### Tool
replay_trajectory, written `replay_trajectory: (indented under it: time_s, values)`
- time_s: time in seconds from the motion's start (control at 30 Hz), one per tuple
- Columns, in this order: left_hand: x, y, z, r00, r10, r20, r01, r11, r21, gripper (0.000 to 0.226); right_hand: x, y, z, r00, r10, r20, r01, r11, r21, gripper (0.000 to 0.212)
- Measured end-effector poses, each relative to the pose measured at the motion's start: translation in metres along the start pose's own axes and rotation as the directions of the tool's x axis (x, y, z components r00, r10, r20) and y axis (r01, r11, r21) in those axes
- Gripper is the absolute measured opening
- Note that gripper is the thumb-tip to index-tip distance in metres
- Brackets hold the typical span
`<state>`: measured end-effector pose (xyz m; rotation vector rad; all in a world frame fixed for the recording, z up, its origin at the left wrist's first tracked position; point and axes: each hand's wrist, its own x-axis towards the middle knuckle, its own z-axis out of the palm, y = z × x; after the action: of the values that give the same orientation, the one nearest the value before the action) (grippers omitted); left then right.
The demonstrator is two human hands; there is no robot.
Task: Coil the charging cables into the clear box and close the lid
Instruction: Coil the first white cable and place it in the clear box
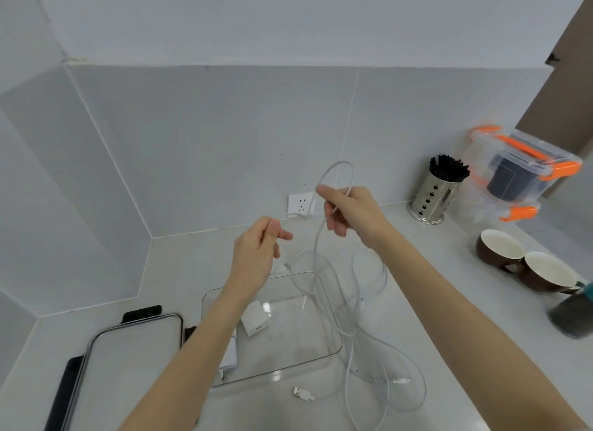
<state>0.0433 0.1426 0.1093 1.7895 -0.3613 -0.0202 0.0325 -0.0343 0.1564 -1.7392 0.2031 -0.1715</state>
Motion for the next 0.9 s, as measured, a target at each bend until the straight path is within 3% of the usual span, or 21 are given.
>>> replay_trajectory:
  time_s: [0.07, 0.17, 0.3, 0.37, 0.43, 0.53, 0.7, 0.77, 0.9]
  values:
    - [-0.002, 0.0, 0.01, 0.996, -0.052, 0.073, 0.054, 0.998, -0.03, 0.03, -0.004, -0.019, 0.006, 0.999, -0.032, 0.03, 0.03, 0.997, 0.074, 0.041]
    - [-0.01, 0.004, 0.022, 0.971, -0.148, 0.186, 0.188, 0.958, -0.218, 0.032, -0.007, -0.028, 0.015, 0.996, -0.046, 0.072, 0.033, 0.985, 0.17, 0.03]
    - [-0.012, 0.013, 0.02, 0.937, -0.242, 0.251, 0.338, 0.808, -0.483, 0.033, -0.011, -0.014, 0.018, 0.994, 0.004, 0.113, -0.042, 0.943, 0.33, 0.012]
    - [-0.008, 0.015, 0.014, 0.939, -0.249, 0.236, 0.341, 0.752, -0.564, 0.033, -0.017, 0.003, 0.025, 0.985, 0.072, 0.159, -0.124, 0.928, 0.35, 0.016]
    - [-0.005, 0.014, 0.007, 0.952, -0.244, 0.186, 0.307, 0.734, -0.606, 0.033, -0.028, 0.024, 0.033, 0.949, 0.129, 0.287, -0.197, 0.955, 0.224, 0.025]
    - [-0.002, 0.011, -0.007, 0.962, -0.243, 0.126, 0.267, 0.721, -0.639, 0.033, -0.046, 0.053, 0.038, 0.868, 0.196, 0.456, -0.159, 0.98, -0.119, 0.037]
    - [0.003, 0.01, -0.036, 0.968, -0.242, 0.071, 0.221, 0.678, -0.701, 0.035, -0.059, 0.107, 0.018, 0.862, 0.315, 0.397, -0.023, 0.807, -0.59, 0.026]
    - [0.003, 0.009, -0.043, 0.968, -0.24, 0.07, 0.219, 0.683, -0.697, 0.035, -0.062, 0.13, 0.006, 0.883, 0.341, 0.322, -0.069, 0.773, -0.63, 0.027]
    - [-0.001, 0.003, -0.047, 0.96, -0.272, 0.071, 0.262, 0.774, -0.577, 0.033, -0.057, 0.144, -0.006, 0.944, 0.288, 0.161, -0.167, 0.837, -0.522, 0.036]
